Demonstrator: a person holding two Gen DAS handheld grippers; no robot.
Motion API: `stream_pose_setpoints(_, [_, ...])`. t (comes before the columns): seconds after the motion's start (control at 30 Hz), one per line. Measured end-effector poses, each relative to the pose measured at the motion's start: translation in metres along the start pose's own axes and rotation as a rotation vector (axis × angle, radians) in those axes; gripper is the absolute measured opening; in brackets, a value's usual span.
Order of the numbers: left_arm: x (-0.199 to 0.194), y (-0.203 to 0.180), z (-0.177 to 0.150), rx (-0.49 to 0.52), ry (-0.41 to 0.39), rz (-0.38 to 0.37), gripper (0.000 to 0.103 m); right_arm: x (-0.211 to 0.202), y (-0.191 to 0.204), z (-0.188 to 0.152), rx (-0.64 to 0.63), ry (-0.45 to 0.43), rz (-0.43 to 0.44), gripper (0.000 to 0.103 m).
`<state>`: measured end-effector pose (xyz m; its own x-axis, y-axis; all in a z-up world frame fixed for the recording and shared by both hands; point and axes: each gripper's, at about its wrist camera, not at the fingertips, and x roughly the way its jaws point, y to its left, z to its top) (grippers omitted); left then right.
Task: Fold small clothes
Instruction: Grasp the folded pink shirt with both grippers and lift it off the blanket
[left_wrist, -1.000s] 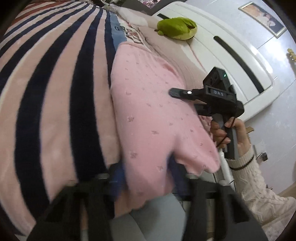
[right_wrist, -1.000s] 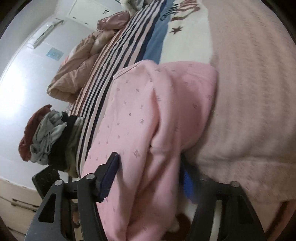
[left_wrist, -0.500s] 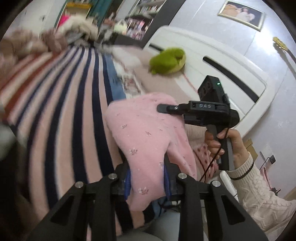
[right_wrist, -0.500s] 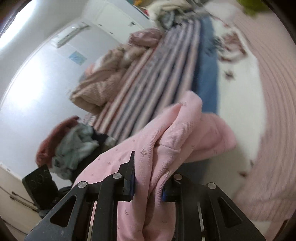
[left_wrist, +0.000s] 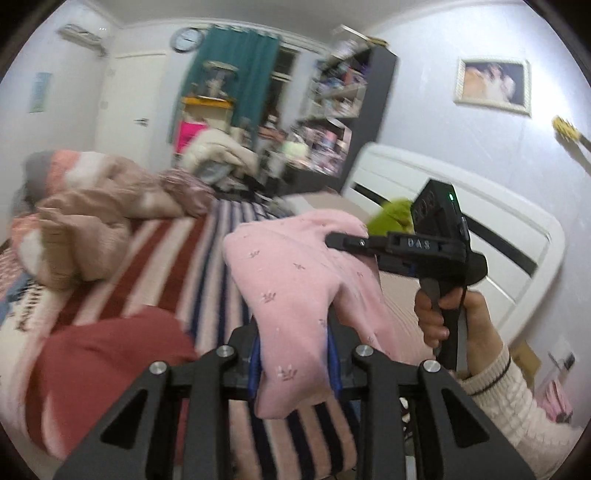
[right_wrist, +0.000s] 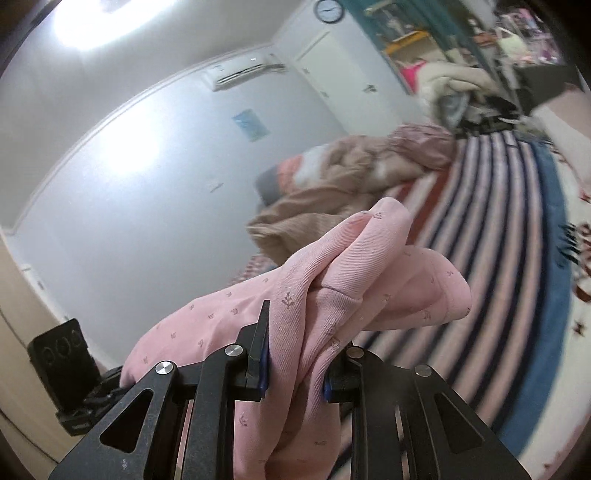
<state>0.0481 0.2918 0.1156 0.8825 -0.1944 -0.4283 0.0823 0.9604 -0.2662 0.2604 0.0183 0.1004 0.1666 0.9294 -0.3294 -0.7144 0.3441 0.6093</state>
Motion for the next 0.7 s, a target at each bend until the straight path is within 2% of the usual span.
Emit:
stream_pose_setpoints(0.17, [-0.055, 0.051, 0.002, -0.058, -0.023, 0.120, 0.025, 0.070, 0.044, 0.008, -0.009, 0.080, 0.058, 0.015])
stream_pose_setpoints(0.23, [-0.065, 0.072, -0.003, -0.063, -0.007, 0.199, 0.025, 0.103, 0.057, 0.004, 0.012, 0.123, 0.070, 0.015])
stream_pose_setpoints(0.3, [-0.075, 0.101, -0.013, -0.119, 0.010, 0.247, 0.026, 0.132, 0.066, -0.003, 0.026, 0.160, 0.079, 0.015])
stream_pose_setpoints(0.43, [-0.080, 0.151, -0.044, -0.219, 0.043, 0.279, 0.027, 0.190, 0.070, -0.026, 0.042, 0.240, 0.047, 0.016])
stream_pose_setpoints(0.53, [-0.073, 0.172, -0.065, -0.271, 0.055, 0.274, 0.029, 0.215, 0.063, -0.041, 0.061, 0.272, 0.024, 0.019])
stream_pose_setpoints(0.57, [-0.068, 0.176, -0.068, -0.288, 0.050, 0.268, 0.032, 0.218, 0.060, -0.045, 0.058, 0.282, 0.020, 0.021])
stream_pose_setpoints(0.63, [-0.066, 0.180, -0.074, -0.305, 0.041, 0.274, 0.039, 0.224, 0.059, -0.050, 0.029, 0.297, -0.019, 0.031])
stream_pose_setpoints(0.7, [-0.055, 0.179, -0.070, -0.291, 0.038, 0.318, 0.051, 0.226, 0.061, -0.054, -0.004, 0.305, -0.064, 0.041])
